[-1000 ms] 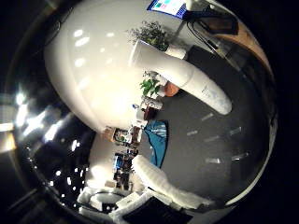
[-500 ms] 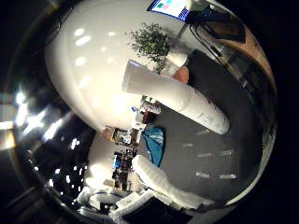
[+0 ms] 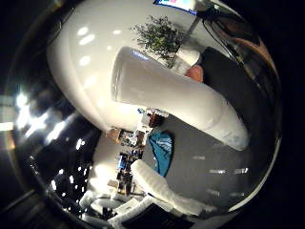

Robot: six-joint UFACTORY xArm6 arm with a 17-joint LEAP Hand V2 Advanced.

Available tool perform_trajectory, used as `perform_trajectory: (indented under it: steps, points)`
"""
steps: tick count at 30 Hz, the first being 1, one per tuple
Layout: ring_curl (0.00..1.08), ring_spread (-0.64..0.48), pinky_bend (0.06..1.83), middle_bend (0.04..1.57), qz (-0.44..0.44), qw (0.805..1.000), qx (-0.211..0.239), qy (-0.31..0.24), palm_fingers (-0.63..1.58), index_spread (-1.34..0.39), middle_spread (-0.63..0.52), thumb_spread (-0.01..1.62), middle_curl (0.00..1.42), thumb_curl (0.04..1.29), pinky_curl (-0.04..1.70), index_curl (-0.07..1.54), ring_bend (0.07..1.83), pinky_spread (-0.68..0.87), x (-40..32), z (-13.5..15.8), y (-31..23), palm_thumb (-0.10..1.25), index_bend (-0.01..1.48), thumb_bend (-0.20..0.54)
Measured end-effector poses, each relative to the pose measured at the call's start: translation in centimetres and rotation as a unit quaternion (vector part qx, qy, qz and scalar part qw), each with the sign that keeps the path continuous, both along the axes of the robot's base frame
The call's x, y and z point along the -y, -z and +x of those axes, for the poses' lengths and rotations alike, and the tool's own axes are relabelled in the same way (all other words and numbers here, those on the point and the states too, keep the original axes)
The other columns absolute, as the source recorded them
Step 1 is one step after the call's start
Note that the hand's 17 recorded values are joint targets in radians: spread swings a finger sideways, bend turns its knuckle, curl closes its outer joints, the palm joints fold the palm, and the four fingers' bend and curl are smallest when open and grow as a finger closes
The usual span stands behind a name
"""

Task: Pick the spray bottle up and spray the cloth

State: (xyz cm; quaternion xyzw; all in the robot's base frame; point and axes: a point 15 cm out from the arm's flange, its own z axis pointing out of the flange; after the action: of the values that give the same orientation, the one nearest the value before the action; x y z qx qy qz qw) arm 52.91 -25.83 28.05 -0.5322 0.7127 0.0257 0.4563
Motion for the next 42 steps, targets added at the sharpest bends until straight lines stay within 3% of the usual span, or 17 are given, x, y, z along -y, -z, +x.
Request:
perform_trajectory:
  steps: [6,13,18,24,30,36,42]
  points:
    - [0.28,0.13,0.38,0.2,0.01,1.0,0.012,-0.005,0.15,-0.13,0.16,1.02,0.34,0.27,0.33,0.25,0.37,0.27,-0.7,1.9,-0.2,0.36,0.14,-0.026]
    - [0.31,0.14,0.75,0.19,0.035,0.998,0.002,-0.047,0.23,-0.18,0.11,1.02,0.32,0.27,0.4,0.22,0.59,0.41,-4.3,2.5,0.7,0.41,0.13,-0.02]
    - [0.35,0.0,0.86,0.28,0.079,0.994,0.001,-0.079,0.35,-0.19,0.04,1.03,0.35,0.29,0.42,0.21,0.8,0.19,-6.8,2.7,1.1,0.48,0.13,-0.015]
    - [0.4,-0.24,1.1,0.49,0.11,0.989,0.013,-0.102,0.73,-0.23,-0.1,1.05,0.43,0.3,0.45,0.21,1.06,-0.32,-8.3,2.6,1.0,0.61,0.15,-0.013]
    - [0.43,-0.25,1.13,0.6,0.117,0.988,0.027,-0.1,1.05,-0.3,-0.19,1.06,0.51,0.32,0.42,0.24,1.1,-0.52,-8.0,2.6,0.5,0.73,0.19,-0.01]
    - [0.46,-0.21,1.12,0.82,0.124,0.986,0.039,-0.1,1.28,-0.35,-0.18,1.06,0.61,0.36,0.45,0.41,1.11,-0.43,-7.9,2.6,-0.1,0.84,0.43,-0.017]
    - [0.52,-0.17,1.22,1.04,0.143,0.982,0.054,-0.111,1.31,-0.29,-0.12,1.05,0.66,0.38,0.54,0.6,1.26,-0.3,-8.3,2.2,-0.8,0.85,0.74,-0.019]
